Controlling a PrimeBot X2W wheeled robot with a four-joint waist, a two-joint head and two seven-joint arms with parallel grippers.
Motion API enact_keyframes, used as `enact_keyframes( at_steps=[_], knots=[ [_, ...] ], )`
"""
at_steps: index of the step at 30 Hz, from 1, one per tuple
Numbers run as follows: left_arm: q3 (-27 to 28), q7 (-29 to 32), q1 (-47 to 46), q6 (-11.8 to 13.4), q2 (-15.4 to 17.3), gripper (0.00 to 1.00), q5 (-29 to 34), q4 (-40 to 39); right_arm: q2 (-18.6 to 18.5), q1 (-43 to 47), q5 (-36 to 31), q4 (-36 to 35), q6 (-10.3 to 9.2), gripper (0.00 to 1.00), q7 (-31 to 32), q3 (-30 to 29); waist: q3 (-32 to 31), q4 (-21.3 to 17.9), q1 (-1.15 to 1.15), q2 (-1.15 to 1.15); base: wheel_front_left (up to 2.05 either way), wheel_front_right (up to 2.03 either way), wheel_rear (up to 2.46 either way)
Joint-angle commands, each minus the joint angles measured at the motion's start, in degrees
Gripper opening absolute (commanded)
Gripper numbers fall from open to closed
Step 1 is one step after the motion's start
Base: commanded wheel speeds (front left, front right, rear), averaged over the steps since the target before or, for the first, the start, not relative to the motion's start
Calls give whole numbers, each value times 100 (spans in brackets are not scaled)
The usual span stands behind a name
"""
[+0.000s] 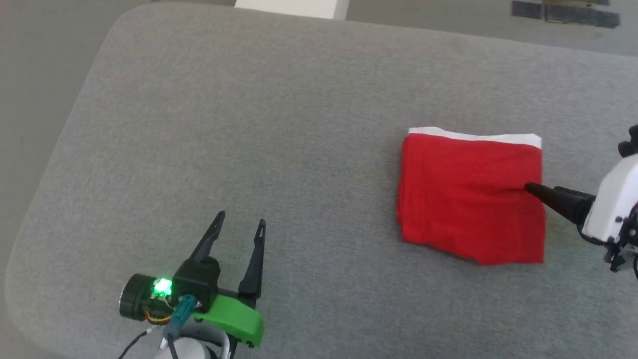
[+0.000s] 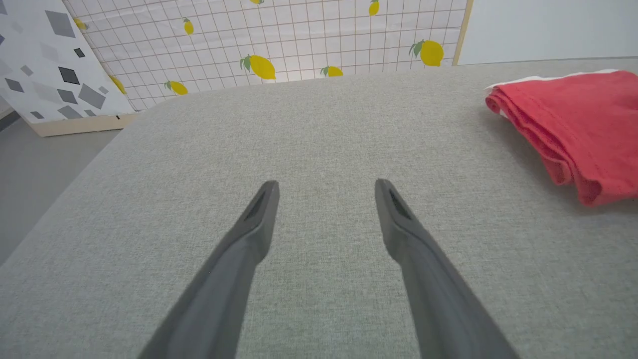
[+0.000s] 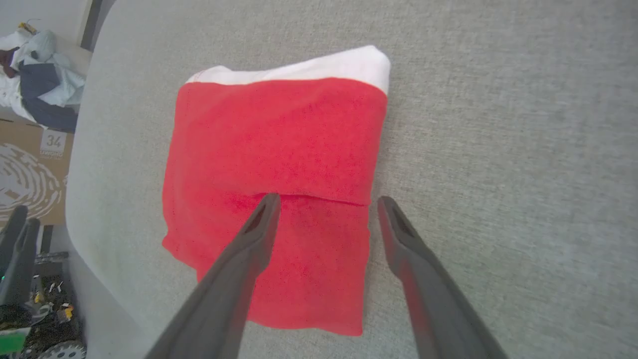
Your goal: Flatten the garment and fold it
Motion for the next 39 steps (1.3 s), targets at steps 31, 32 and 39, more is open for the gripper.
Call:
enact_keyframes(
  at_steps=[31, 32, 39],
  knots=[
    [140, -51, -114, -208, -325, 100, 215, 317, -249, -102, -832, -23, 21, 0, 215, 866, 3, 107, 0, 0, 0, 0, 0],
    [149, -51, -94, -214, -314, 100, 210, 318, -452, -81, -758, -107, 21, 0, 173, 1029, -29, 30, 0, 0, 0, 0, 0],
    [242, -51, -21, -215, -249, 100, 205, 208, -2056, -69, -429, -658, 21, 0, -157, 2100, 40, -551, 0, 0, 0, 0, 0]
  ],
)
